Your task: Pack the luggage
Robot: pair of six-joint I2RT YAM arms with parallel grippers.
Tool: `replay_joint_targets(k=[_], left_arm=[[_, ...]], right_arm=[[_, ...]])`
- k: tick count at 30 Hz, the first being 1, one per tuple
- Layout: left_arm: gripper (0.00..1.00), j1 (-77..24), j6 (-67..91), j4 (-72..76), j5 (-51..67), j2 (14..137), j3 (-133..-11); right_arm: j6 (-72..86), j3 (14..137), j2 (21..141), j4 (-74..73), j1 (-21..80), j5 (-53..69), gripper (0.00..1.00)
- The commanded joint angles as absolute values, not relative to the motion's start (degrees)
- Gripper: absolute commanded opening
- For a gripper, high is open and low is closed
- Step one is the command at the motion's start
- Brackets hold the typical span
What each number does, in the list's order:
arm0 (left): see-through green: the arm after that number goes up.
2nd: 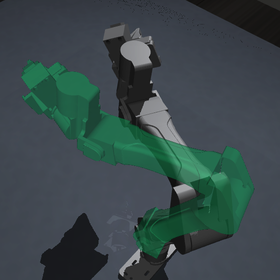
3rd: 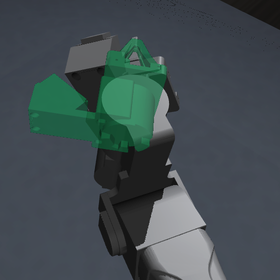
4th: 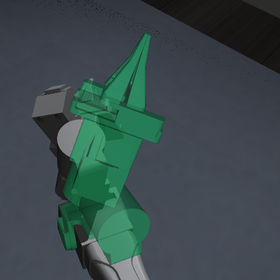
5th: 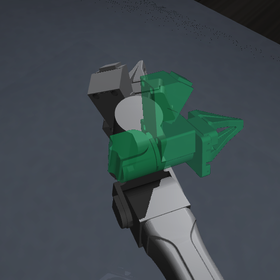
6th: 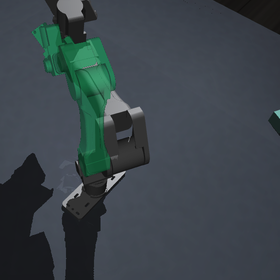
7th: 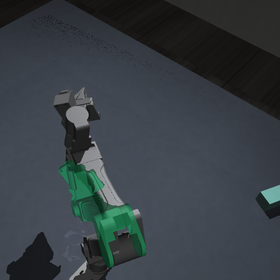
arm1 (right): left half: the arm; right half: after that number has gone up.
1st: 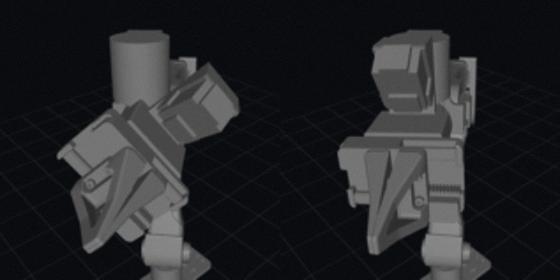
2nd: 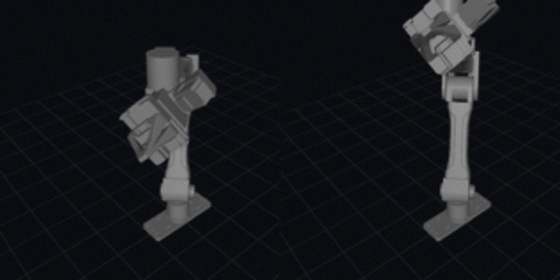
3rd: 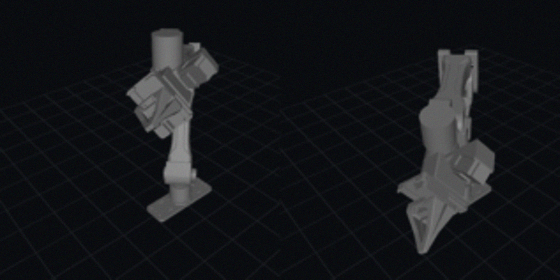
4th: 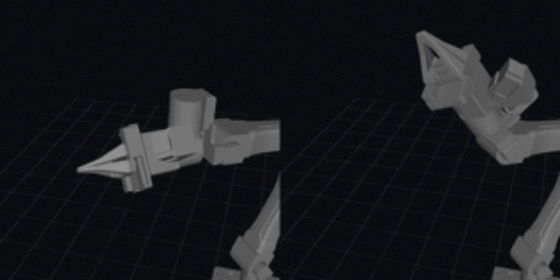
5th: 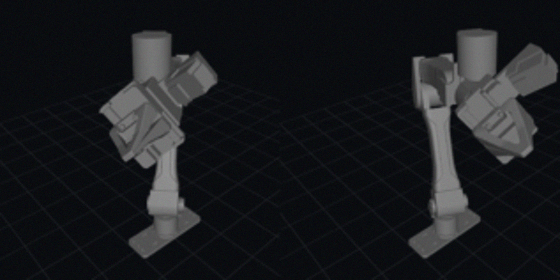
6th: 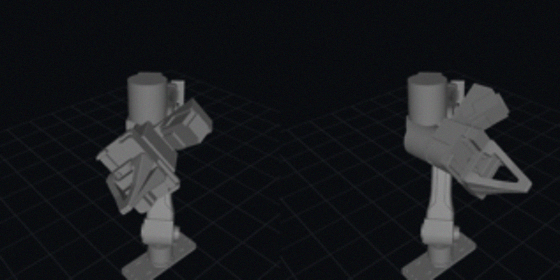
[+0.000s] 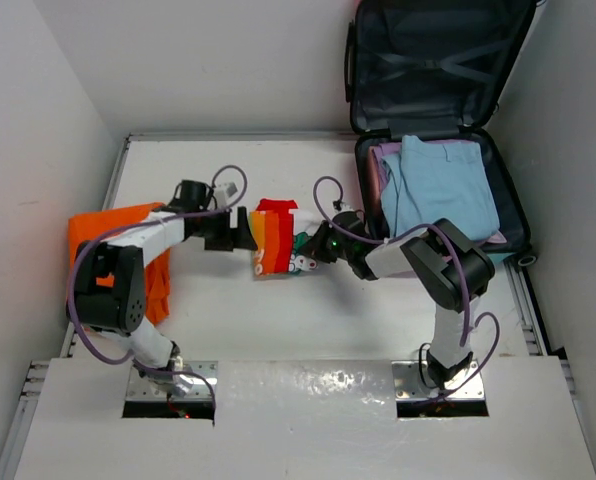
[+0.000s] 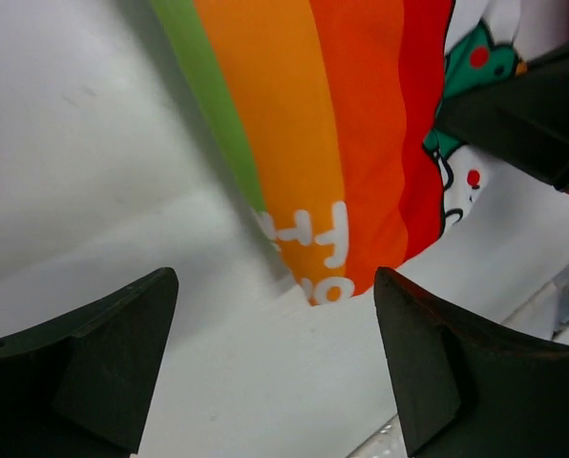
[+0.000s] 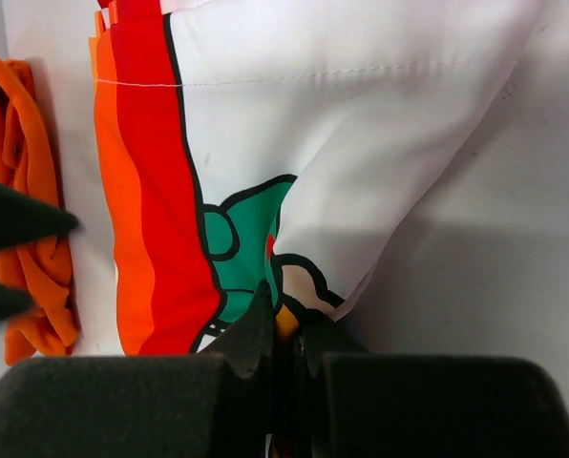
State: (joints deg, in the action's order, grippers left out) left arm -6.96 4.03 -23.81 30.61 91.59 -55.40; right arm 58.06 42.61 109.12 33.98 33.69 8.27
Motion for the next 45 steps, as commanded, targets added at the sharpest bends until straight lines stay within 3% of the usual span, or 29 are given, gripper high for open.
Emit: replay_joint_targets(k=[1,9,11,15,19,36,41,45], left_arm=[[0.82,-8.96,14.74,-10.47,32.26,91.91,-51.42],[0.81,-11.86,14.67,-6.53,29.44,103.79,-55.21],[0.73,-12.30,17.04,-4.14,31.10,106.08,-54.84],[0.46,-12.39,19.59,-1.32,37.34,109.07,-57.21],[0.01,-12.30,20.39,1.40,41.74,107.14,-58.18],[0.00,-11.78,20.30,-5.62,48.60,97.74,-71.97],[0.00,-13.00,22.49,-7.64,49.57,98.78,-83.65],[0.00,-18.27,23.73,-9.22,48.17,102.82,-101.53]], right_arm=[[57.39,42.19,109.07,36.57,34.63,7.30,0.00],[54.67,45.08,109.16,34.28,34.98,8.95,0.00],[53.88,46.49,109.60,33.23,34.98,9.66,0.00],[52.56,49.04,110.13,30.94,34.89,10.99,0.00],[50.63,53.25,110.47,28.57,34.46,12.04,0.00],[43.33,63.19,101.79,19.42,31.38,15.47,0.00],[41.05,67.58,96.51,16.53,29.36,14.94,0.00],[36.32,71.28,88.63,9.78,25.85,11.18,0.00]])
